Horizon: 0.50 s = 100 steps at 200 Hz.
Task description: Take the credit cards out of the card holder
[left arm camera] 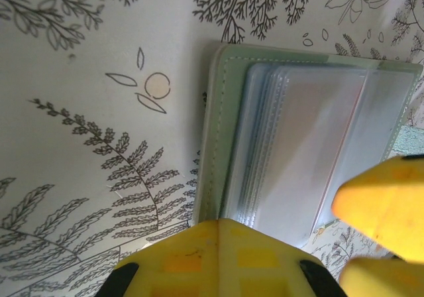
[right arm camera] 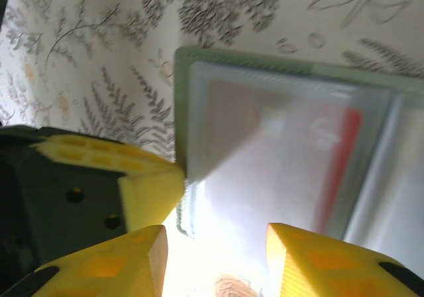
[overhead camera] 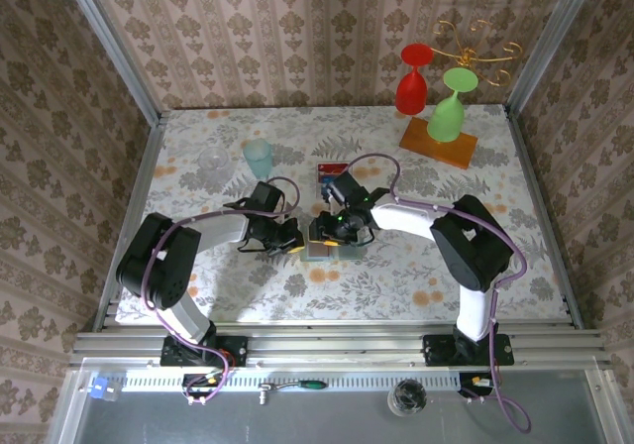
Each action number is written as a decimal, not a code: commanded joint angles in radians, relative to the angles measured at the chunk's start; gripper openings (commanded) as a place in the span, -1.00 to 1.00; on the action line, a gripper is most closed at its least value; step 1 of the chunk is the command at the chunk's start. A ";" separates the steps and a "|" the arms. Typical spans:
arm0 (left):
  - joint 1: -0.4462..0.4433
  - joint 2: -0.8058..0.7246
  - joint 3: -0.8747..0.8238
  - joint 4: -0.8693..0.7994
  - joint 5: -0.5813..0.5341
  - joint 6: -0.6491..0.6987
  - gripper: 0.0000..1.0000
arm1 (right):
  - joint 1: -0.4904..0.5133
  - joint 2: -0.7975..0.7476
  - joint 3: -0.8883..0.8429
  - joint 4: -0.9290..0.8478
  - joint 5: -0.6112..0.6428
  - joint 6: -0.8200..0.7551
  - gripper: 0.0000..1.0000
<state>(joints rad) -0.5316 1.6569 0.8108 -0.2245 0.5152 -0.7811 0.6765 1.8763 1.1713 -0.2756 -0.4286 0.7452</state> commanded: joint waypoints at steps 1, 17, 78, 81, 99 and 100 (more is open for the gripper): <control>-0.005 0.022 -0.019 -0.019 -0.007 0.016 -1.00 | 0.010 0.006 -0.001 0.024 -0.038 0.031 -0.15; -0.004 0.023 -0.021 -0.020 -0.009 0.017 -1.00 | 0.011 0.020 0.005 0.017 -0.031 0.032 -0.16; -0.002 0.017 -0.030 -0.026 -0.009 0.020 -1.00 | 0.011 0.037 0.024 -0.064 0.041 -0.006 -0.17; -0.002 0.017 -0.029 -0.026 -0.009 0.021 -1.00 | 0.010 0.036 0.024 -0.065 0.044 -0.007 -0.17; 0.001 0.021 -0.027 -0.026 -0.009 0.021 -1.00 | 0.011 0.026 0.022 -0.088 0.064 -0.019 -0.17; 0.001 0.021 -0.028 -0.026 -0.009 0.021 -1.00 | 0.011 0.026 0.023 -0.089 0.066 -0.020 -0.17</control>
<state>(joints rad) -0.5316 1.6638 0.7975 -0.2237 0.5156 -0.7811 0.6853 1.8935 1.1717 -0.2996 -0.4107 0.7551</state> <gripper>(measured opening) 0.051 0.417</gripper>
